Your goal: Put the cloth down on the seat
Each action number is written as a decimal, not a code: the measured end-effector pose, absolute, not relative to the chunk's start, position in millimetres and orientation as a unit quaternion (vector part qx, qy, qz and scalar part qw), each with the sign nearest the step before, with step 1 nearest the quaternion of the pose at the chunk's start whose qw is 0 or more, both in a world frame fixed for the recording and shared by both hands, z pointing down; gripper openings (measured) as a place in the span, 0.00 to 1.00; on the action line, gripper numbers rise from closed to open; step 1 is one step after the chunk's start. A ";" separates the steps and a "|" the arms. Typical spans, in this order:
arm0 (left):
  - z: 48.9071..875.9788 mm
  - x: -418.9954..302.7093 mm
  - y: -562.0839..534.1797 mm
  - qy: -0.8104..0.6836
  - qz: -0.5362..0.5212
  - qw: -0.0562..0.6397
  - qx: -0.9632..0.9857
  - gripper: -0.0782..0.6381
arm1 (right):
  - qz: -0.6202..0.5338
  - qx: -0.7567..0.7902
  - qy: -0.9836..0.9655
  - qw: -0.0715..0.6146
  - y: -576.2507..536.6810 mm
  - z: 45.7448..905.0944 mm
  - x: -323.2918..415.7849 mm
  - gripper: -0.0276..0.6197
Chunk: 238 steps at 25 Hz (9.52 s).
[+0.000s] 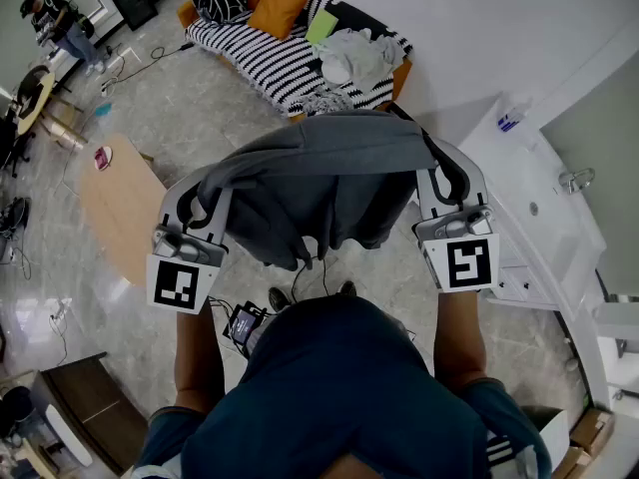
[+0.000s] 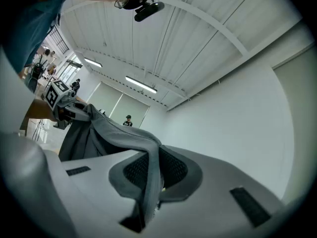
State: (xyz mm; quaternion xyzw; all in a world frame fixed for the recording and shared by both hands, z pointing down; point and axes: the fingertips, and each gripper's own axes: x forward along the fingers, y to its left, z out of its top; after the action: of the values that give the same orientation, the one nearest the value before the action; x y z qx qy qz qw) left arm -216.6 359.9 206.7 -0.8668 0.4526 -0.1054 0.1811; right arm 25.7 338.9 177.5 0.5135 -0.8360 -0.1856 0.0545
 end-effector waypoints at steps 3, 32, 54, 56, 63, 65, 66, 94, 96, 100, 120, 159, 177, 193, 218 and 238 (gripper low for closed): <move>211.4 -213.1 364.6 0.455 -0.107 0.179 -0.866 0.15 | -0.193 0.510 -0.836 0.059 343.1 183.7 30.1 0.09; 232.4 -146.3 333.3 0.511 -0.097 0.189 -0.833 0.15 | -0.184 0.473 -0.860 0.055 310.0 224.9 77.4 0.09; 228.4 -110.5 290.9 0.485 -0.082 0.193 -0.849 0.15 | -0.184 0.511 -0.838 0.059 280.2 223.9 102.9 0.09; 227.8 -113.6 285.6 0.482 -0.080 0.193 -0.851 0.15 | -0.184 0.515 -0.835 0.060 277.0 223.1 99.8 0.09; 220.4 -131.4 265.8 0.464 -0.073 0.197 -0.861 0.15 | -0.181 0.533 -0.824 0.063 265.9 217.8 83.7 0.09; 219.8 -135.7 260.1 0.459 -0.072 0.197 -0.863 0.15 | -0.180 0.539 -0.820 0.065 261.9 217.2 80.4 0.09; 220.1 -137.7 257.4 0.457 -0.073 0.197 -0.865 0.15 | -0.180 0.542 -0.818 0.066 259.9 217.3 78.8 0.09; 225.9 -134.5 197.2 0.430 -0.060 0.192 -0.880 0.15 | -0.183 0.560 -0.805 0.071 206.8 219.5 78.2 0.09; 226.1 -126.4 191.4 0.435 -0.065 0.193 -0.877 0.15 | -0.181 0.555 -0.809 0.069 199.6 219.8 86.2 0.09; 227.1 -109.9 180.6 0.449 -0.064 0.193 -0.870 0.15 | -0.180 0.540 -0.820 0.063 183.6 223.5 99.1 0.09; 209.2 -60.0 157.7 0.453 0.006 0.169 -0.875 0.14 | -0.174 0.511 -0.841 0.041 143.7 230.9 145.5 0.09; 194.4 -174.3 27.0 0.427 0.004 0.169 -0.889 0.14 | -0.216 0.572 -0.787 0.077 31.2 181.0 63.9 0.09; 184.4 -154.2 -12.3 0.459 -0.004 0.196 -0.867 0.14 | -0.217 0.545 -0.808 0.049 -20.1 182.9 83.7 0.09; 188.2 -109.6 -48.1 0.482 -0.017 0.205 -0.852 0.14 | -0.203 0.525 -0.826 0.023 -59.4 183.9 124.3 0.09; 190.3 -157.8 -118.9 0.447 -0.016 0.194 -0.873 0.14 | -0.198 0.565 -0.800 0.040 -118.7 180.3 78.0 0.09; 200.3 -187.4 -171.0 0.426 -0.016 0.178 -0.887 0.15 | -0.226 0.584 -0.777 0.072 -160.3 178.7 56.5 0.09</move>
State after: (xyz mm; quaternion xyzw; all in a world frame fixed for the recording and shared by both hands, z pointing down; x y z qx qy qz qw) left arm -187.4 -171.0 200.3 -0.8869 0.4260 -0.0158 0.1779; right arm 56.5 -160.3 178.7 0.5836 -0.7766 -0.2262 0.0718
